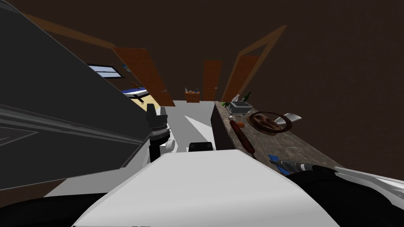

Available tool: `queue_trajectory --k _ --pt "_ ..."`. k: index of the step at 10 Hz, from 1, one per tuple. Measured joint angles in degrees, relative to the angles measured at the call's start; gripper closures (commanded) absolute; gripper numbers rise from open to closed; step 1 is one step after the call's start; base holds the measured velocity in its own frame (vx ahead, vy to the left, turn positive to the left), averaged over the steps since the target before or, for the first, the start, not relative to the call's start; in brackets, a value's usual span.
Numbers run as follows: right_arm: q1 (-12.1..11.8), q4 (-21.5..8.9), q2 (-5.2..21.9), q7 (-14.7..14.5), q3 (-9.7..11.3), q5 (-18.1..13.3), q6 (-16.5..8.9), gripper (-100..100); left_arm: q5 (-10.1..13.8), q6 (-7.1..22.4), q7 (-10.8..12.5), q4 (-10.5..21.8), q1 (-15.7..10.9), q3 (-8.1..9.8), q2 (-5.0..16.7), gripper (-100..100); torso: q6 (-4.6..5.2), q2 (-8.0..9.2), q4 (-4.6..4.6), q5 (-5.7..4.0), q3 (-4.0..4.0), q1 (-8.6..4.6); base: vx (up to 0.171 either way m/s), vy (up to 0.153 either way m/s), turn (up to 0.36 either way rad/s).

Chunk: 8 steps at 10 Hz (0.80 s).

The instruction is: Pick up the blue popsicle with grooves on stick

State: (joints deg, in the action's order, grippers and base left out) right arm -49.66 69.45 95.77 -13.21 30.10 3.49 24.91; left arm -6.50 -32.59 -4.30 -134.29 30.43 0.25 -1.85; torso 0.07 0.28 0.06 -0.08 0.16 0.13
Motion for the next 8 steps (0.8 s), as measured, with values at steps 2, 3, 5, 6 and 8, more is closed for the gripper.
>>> queue_trajectory --k 2,3,5,6,8 --pt "-0.1 -0.1 0.0 -0.2 0.0 0.1 0.0 100 0.0 0.0 0.0 0.0 0.0 0.01 0.0 0 0.03 -0.15 -0.04 -0.05 -0.08 -0.09 0.0 0.0 0.0" --pt "-0.1 -0.1 0.0 -0.2 0.0 0.2 0.0 100 0.0 0.0 0.0 0.0 0.0 0.01 0.0 0 0.01 -0.18 -0.05 -0.08 -0.11 -0.12 0.0 0.0 0.0" --pt "-0.1 -0.1 0.0 -0.2 0.0 0.2 0.0 100 0.0 0.0 0.0 0.0 0.0 0.01 0.0 0 0.01 -0.2 -0.05 -0.09 -0.12 -0.13 0.0 0.0 0.0" --pt "-0.1 -0.1 0.0 -0.2 0.0 0.2 0.0 0 0.0 0.0 0.0 0.0 0.0 0.01 0.0 0 0.01 -0.21 -0.05 -0.1 -0.12 -0.14 0.0 0.0 0.0" --pt "0.4 0.4 0.5 0.3 -0.1 -0.7 -0.1 100 0.0 0.0 0.0 0.0 0.0 0.01 0.0 0 0.1 -0.29 -0.08 -0.1 -0.17 -0.17 0.052 -0.011 -0.237"
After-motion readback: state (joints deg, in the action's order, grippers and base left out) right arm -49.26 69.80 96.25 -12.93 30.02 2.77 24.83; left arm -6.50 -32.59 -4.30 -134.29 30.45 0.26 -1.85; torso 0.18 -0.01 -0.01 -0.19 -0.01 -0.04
